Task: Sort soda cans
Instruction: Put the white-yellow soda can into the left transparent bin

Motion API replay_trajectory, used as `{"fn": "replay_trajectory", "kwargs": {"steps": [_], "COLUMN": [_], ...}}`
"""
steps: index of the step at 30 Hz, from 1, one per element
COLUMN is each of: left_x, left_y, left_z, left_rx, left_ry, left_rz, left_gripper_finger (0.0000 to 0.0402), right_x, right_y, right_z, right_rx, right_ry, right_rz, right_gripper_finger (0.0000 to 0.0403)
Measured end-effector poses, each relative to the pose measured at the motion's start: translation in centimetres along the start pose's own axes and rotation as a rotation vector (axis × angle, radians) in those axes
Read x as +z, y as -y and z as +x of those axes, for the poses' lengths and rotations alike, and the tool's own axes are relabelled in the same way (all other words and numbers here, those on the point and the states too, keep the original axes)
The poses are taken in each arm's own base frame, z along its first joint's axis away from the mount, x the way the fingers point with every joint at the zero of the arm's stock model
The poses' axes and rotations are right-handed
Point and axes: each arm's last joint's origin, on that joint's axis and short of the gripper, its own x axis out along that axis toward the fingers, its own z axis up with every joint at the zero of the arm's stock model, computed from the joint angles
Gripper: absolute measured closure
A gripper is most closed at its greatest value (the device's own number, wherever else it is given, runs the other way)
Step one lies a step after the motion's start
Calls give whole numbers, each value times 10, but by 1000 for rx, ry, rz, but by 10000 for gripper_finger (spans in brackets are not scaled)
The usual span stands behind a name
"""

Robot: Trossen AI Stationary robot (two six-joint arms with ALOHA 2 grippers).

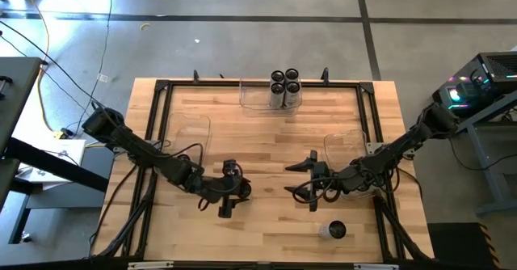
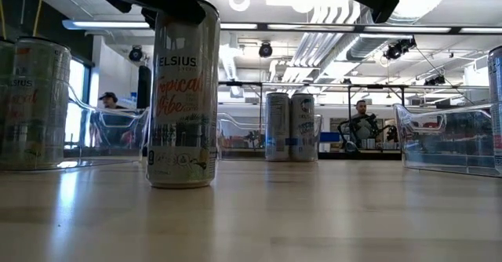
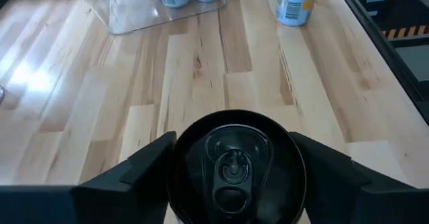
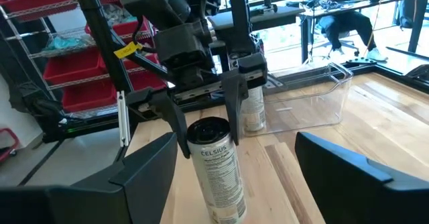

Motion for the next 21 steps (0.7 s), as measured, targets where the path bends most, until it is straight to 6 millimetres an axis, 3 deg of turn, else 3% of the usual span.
{"fn": "replay_trajectory", "kwargs": {"steps": [4,8,15,21], "left_x": [6,36,66,52], "left_y": [-3,-11,-46,-100], "left_z": [-5,-31,-110,-180], "left_rx": [57,114,261,392], "left_ry": [-2,76,130,117], "left_rz": [22,54,109,48], "left_gripper_finger": [157,157,157,157], "right_x": [0,0,0,0], "right_y": [0,0,0,0], "right_z": [0,0,0,0], "right_rx": [0,0,0,0], "right_ry": [0,0,0,0], "right_rz": [1,2,8,6], "right_gripper_finger": [104,104,104,104]}}
